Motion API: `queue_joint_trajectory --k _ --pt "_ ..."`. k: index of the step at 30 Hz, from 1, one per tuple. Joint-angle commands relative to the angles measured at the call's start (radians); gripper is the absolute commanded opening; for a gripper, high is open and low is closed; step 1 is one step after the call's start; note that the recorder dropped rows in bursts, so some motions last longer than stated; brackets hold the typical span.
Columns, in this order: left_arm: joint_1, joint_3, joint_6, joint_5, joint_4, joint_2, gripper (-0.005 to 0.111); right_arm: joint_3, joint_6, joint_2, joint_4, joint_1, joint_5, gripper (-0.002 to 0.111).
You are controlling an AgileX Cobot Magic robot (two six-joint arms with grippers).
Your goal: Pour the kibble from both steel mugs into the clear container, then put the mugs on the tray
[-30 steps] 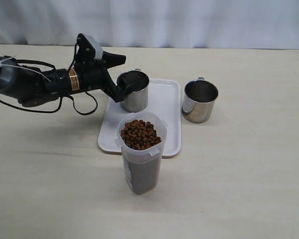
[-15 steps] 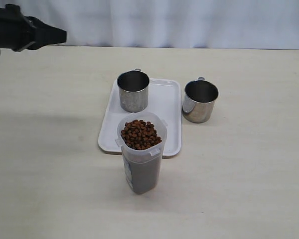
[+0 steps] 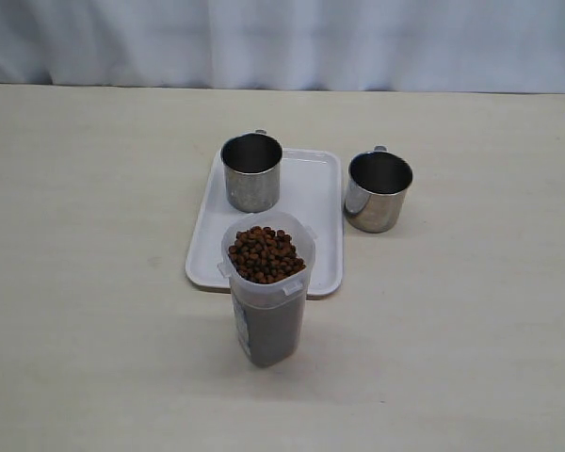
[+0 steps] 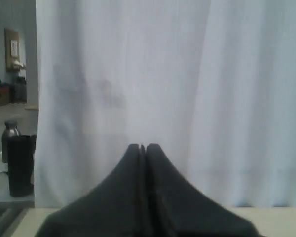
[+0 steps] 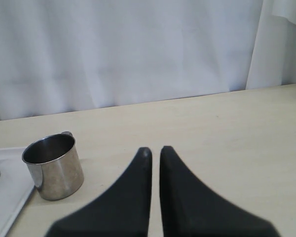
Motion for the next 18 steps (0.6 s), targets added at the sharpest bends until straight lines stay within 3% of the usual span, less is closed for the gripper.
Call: queue_joint_trajectory --k 1,5,11,16,17,18 --pt "0.002 0.031 -0.01 -0.04 -0.013 -0.072 0.0 0.004 0.001 -0.004 -0.006 0.004 0.002 0.005" --pt "0.002 0.031 -0.005 -0.138 -0.003 -0.072 0.0 0.004 0.001 -0.004 -0.006 0.004 0.002 0.005" --pt "0.002 0.031 -0.005 -0.162 -0.004 -0.072 0.0 0.004 0.001 -0.004 -0.006 0.004 0.002 0.005" --pt "0.002 0.034 0.025 -0.295 0.028 -0.072 0.0 0.004 0.001 -0.004 -0.006 0.004 0.002 0.005" --pt "0.002 0.045 0.076 -0.297 -0.006 -0.072 0.0 0.004 0.001 -0.004 -0.006 0.004 0.002 0.005" --pt "0.002 0.075 0.173 -0.292 -0.131 -0.072 0.0 0.004 0.001 -0.004 -0.006 0.004 0.002 0.005"
